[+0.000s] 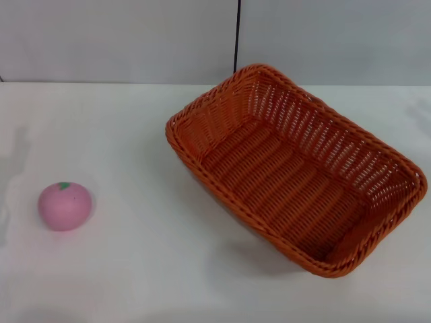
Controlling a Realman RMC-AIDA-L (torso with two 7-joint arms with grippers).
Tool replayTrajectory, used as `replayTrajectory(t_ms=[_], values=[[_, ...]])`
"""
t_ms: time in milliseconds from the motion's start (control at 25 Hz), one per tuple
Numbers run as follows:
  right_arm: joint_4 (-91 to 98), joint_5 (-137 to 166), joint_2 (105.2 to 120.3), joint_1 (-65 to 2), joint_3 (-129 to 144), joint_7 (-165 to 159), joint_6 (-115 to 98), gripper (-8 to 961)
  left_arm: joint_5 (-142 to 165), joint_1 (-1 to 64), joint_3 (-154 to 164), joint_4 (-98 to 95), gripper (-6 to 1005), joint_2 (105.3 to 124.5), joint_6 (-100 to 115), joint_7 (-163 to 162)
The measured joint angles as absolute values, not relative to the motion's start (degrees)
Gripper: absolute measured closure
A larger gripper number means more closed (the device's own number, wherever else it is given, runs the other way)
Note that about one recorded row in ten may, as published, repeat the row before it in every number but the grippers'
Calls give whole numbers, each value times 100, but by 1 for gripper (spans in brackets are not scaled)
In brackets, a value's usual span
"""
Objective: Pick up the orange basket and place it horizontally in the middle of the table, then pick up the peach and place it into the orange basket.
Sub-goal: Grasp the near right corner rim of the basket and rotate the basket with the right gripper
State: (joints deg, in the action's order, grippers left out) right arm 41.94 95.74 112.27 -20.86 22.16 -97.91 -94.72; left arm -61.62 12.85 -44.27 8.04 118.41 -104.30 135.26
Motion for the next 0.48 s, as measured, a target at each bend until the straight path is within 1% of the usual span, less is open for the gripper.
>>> replayTrajectory(t_ms=[40,80,120,240,400,440,480], values=[[4700,10034,11150,-2266,2220,-10364,-9689,482,-6160,1280,-4428,802,157,11840,-10386,13526],[4939,10282,11115,-2365,2224,-10664,-9789,479,-6160,1280,-4428,802,157,11840,-10386,13526],[4939,10282,11115,-2365,2224,-10664,-9789,476,-6161,1273,-4429,801,157,11839,-10356,13526],[5589,11118,10991,-2752,2252,-11499,-10052,468,-6161,1259,-4430,799,157,11838,-10292,13526],[5889,12020,10837,-3247,2334,-12060,-10376,456,-6159,1238,-4430,800,158,11841,-10246,13526],[5898,12477,10759,-3510,2415,-12213,-10481,453,-6153,1233,-4423,800,158,11843,-10244,13526],[5891,12736,10722,-3643,2474,-12250,-10524,451,-6153,1233,-4423,800,158,11843,-10244,13526]])
